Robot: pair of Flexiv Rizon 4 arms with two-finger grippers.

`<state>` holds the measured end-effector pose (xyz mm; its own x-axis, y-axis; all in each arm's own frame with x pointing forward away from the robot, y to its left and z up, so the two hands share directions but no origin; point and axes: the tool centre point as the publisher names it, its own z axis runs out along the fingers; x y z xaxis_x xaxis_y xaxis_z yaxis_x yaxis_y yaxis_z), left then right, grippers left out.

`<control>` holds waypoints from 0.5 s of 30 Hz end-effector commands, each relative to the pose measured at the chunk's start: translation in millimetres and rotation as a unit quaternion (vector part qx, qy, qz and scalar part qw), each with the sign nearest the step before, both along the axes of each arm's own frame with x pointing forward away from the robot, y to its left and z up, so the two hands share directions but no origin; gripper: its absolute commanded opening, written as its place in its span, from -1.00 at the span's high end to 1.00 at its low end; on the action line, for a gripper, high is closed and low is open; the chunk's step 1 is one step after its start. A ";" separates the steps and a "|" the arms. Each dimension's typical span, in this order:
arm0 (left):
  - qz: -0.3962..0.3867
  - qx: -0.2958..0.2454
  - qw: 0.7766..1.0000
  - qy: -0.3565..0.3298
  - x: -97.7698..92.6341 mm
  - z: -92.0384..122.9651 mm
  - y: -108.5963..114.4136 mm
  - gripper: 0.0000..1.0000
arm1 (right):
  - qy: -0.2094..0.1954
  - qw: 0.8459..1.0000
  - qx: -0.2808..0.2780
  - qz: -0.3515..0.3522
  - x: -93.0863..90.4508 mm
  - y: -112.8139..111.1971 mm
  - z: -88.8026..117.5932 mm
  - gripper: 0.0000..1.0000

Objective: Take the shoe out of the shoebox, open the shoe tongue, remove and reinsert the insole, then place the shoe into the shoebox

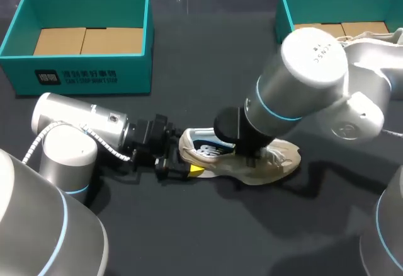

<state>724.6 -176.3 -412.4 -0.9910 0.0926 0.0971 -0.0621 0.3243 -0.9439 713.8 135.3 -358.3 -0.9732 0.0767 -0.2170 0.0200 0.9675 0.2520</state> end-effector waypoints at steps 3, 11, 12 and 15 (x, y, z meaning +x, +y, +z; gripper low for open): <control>0.002 0.001 1.000 0.000 -0.3 -1.4 0.9 1.00 | -0.041 0.994 0.089 0.046 -3.3 -27.3 13.1 1.00; 0.002 0.001 1.000 0.000 -0.3 -1.4 0.9 1.00 | -0.051 0.984 0.094 0.143 17.7 -1.4 35.3 1.00; 0.002 0.001 1.000 0.000 -0.3 -1.4 0.9 1.00 | -0.044 0.983 0.090 0.153 20.5 4.4 37.3 1.00; 0.002 0.001 1.000 0.000 -0.3 -1.4 0.9 1.00 | -0.030 0.978 0.086 0.189 27.4 22.4 41.9 1.00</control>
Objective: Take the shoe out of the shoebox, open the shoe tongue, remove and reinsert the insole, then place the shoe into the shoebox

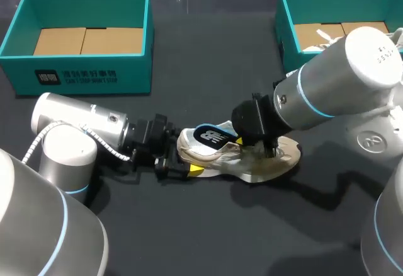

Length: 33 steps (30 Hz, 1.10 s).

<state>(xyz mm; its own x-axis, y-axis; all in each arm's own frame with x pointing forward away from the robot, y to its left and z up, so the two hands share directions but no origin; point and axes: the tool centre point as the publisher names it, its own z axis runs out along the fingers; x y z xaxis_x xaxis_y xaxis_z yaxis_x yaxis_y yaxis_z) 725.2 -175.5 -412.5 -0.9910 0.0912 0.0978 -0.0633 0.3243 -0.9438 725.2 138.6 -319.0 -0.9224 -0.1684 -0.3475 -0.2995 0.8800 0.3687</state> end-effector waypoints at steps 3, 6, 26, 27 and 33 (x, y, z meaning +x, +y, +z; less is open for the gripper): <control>0.001 0.001 1.000 -0.001 -0.9 -1.3 0.1 1.00 | 0.040 0.997 -0.002 0.067 19.6 34.5 6.6 1.00; 0.001 0.001 1.000 -0.001 -0.9 -1.3 0.1 1.00 | 0.048 0.995 -0.012 0.083 19.8 45.5 9.6 1.00; 0.001 0.001 1.000 -0.001 -0.9 -1.3 0.1 1.00 | 0.108 0.989 0.017 0.104 7.8 55.2 13.3 0.34; 0.001 0.001 1.000 -0.001 -0.9 -1.3 0.1 1.00 | 0.113 0.988 0.022 0.106 8.6 54.4 13.2 0.25; 0.001 0.001 1.000 -0.001 -0.9 -1.3 0.1 1.00 | 0.148 0.981 0.052 0.114 14.3 51.9 11.4 0.07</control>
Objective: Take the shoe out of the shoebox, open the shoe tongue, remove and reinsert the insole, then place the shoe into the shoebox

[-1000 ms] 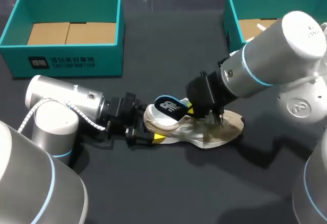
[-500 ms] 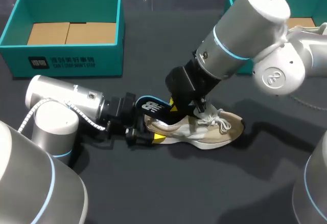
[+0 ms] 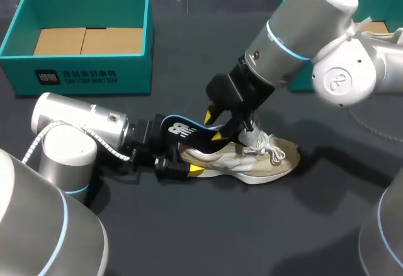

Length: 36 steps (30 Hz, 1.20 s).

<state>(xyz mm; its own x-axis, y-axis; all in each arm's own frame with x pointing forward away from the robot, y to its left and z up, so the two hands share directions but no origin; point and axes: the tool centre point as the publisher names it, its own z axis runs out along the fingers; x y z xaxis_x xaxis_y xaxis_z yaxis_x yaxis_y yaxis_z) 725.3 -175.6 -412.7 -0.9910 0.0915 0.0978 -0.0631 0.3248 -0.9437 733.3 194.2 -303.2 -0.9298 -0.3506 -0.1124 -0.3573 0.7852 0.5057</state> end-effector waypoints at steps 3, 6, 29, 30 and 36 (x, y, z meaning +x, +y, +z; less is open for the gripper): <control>0.001 0.001 1.000 -0.001 -1.0 -1.1 0.2 1.00 | 0.037 0.999 0.029 0.004 8.3 -1.6 -4.9 0.10; 0.001 0.001 1.000 -0.001 -1.0 -1.1 0.2 1.00 | 0.062 0.997 0.036 -0.006 9.3 0.3 -7.5 0.11; 0.001 0.001 1.000 -0.001 -1.0 -1.1 0.2 1.00 | 0.197 0.980 0.027 -0.015 -5.0 17.1 -21.4 0.33; 0.001 0.001 1.000 -0.001 -1.0 -1.1 0.2 1.00 | 0.199 0.979 0.027 -0.015 -5.7 17.2 -21.5 0.36; 0.001 0.001 1.000 -0.001 -1.0 -1.1 0.2 1.00 | 0.207 0.978 0.029 -0.017 -10.9 21.2 -20.9 0.73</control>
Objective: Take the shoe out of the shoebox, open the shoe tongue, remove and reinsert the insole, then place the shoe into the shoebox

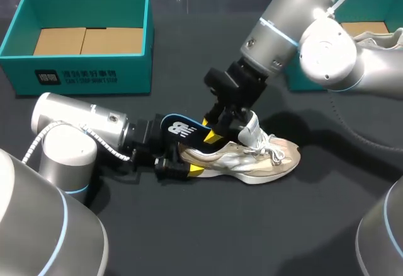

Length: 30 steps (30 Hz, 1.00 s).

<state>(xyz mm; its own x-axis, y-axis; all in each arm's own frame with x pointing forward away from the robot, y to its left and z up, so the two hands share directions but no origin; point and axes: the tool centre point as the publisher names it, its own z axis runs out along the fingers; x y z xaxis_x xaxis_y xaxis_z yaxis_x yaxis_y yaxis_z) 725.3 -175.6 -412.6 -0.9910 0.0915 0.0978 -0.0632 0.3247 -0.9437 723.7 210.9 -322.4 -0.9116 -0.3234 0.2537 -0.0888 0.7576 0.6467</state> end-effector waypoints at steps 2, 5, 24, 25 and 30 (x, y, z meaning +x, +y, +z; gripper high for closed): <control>0.001 0.001 1.000 -0.001 -1.0 -1.2 0.3 1.00 | 0.002 1.000 -0.004 0.001 -3.1 8.1 0.3 1.00; 0.001 0.001 1.000 -0.001 -1.0 -1.2 0.3 1.00 | -0.003 1.000 -0.006 0.002 -5.3 13.0 4.2 1.00; 0.001 0.001 1.000 -0.001 -1.0 -1.2 0.3 1.00 | -0.036 0.999 0.000 0.021 -8.6 31.7 29.9 1.00; 0.001 0.001 1.000 -0.001 -1.0 -1.2 0.3 1.00 | -0.036 0.999 0.000 0.021 -8.6 31.7 29.9 1.00; 0.001 0.001 1.000 -0.001 -1.0 -1.2 0.3 1.00 | -0.086 0.993 0.064 0.055 -11.6 52.1 61.4 1.00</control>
<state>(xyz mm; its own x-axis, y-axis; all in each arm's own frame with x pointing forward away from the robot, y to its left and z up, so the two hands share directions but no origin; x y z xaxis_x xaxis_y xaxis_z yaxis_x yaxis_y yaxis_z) 725.2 -175.6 -412.6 -0.9910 0.0915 0.0978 -0.0631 0.3247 -0.9437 718.2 260.5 -271.9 -0.9035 -0.4173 0.0972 -0.2393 0.6796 0.6935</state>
